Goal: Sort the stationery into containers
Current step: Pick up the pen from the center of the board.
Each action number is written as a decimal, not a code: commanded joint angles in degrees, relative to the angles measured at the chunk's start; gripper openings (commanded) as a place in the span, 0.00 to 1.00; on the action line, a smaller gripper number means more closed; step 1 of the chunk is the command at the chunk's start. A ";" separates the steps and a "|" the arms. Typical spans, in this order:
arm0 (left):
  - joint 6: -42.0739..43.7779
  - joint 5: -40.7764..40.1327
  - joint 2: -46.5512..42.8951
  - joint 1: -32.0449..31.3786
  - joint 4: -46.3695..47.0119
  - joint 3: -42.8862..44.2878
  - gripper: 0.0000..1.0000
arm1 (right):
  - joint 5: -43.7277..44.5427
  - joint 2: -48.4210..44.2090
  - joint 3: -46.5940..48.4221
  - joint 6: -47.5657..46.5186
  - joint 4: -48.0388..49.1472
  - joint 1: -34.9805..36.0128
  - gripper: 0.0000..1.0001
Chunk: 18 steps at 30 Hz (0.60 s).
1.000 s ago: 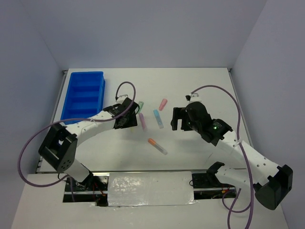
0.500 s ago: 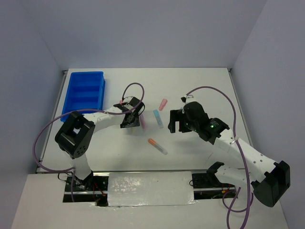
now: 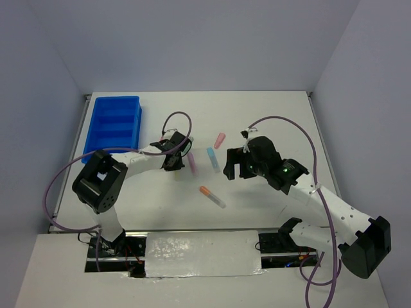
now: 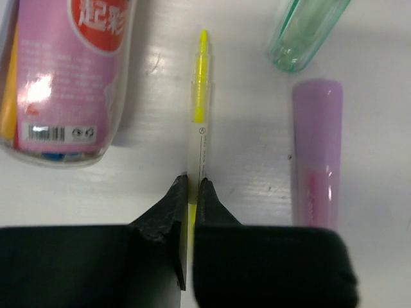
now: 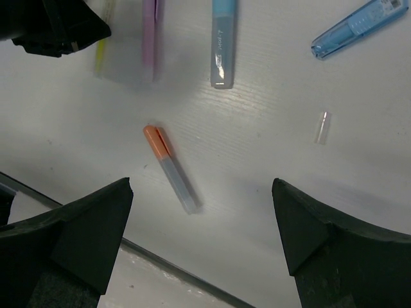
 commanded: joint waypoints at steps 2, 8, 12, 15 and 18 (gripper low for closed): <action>-0.47 2.69 -3.65 -1.68 -2.81 -5.72 0.00 | -4.14 0.73 -0.66 -1.80 4.61 -1.66 0.97; 1.11 2.69 -14.35 -4.40 -6.15 -6.08 0.00 | -8.91 8.10 -0.48 -5.49 7.43 -10.62 0.97; 4.62 6.27 -24.21 -6.43 -5.10 -6.69 0.00 | -4.16 14.26 3.11 -6.81 6.02 -13.26 0.97; 7.52 11.11 -31.95 -6.87 -5.01 -8.45 0.00 | -5.29 20.23 6.46 -8.65 4.79 -14.84 0.93; 10.06 16.11 -40.73 -6.96 -6.07 -11.52 0.00 | -2.93 26.82 9.36 -9.89 2.34 -15.72 0.87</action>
